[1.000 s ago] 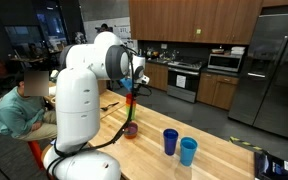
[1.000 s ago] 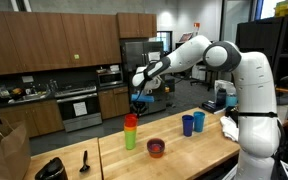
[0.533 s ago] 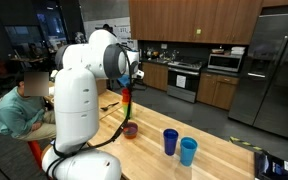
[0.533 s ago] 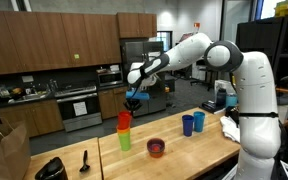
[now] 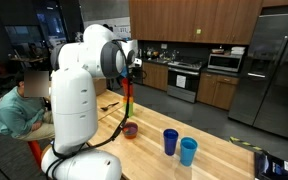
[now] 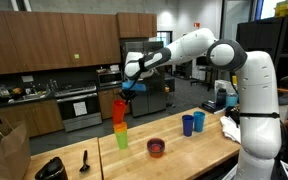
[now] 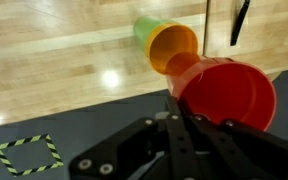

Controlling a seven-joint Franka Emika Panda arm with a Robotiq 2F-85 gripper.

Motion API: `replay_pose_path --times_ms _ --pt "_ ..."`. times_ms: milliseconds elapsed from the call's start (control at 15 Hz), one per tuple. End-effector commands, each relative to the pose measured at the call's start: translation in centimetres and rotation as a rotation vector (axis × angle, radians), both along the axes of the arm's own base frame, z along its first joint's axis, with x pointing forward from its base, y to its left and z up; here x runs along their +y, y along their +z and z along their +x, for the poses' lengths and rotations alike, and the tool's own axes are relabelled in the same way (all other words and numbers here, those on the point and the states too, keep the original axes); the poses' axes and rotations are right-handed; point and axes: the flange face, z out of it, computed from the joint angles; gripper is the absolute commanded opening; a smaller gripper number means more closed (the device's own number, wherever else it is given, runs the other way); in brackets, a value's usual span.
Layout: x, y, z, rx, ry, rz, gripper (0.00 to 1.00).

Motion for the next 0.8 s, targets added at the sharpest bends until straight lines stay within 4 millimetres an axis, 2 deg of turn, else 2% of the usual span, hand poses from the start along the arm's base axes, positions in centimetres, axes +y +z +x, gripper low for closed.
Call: replay_pose_path --times_ms 0,200,400,533,733 --pt "-0.6 5.0 -1.2 -0.094 -0.004 -0.002 0.01" --pt "-1.8 7.7 -1.7 -0.147 -0.024 0.02 0.01" --pt "-4.4 8.4 -1.4 -0.174 -0.091 0.045 0.01" --pt "-6.9 7.5 -0.6 -0.178 -0.163 0.064 0.01" --pt "-11.5 4.7 0.6 -0.156 -0.284 0.075 0.01"
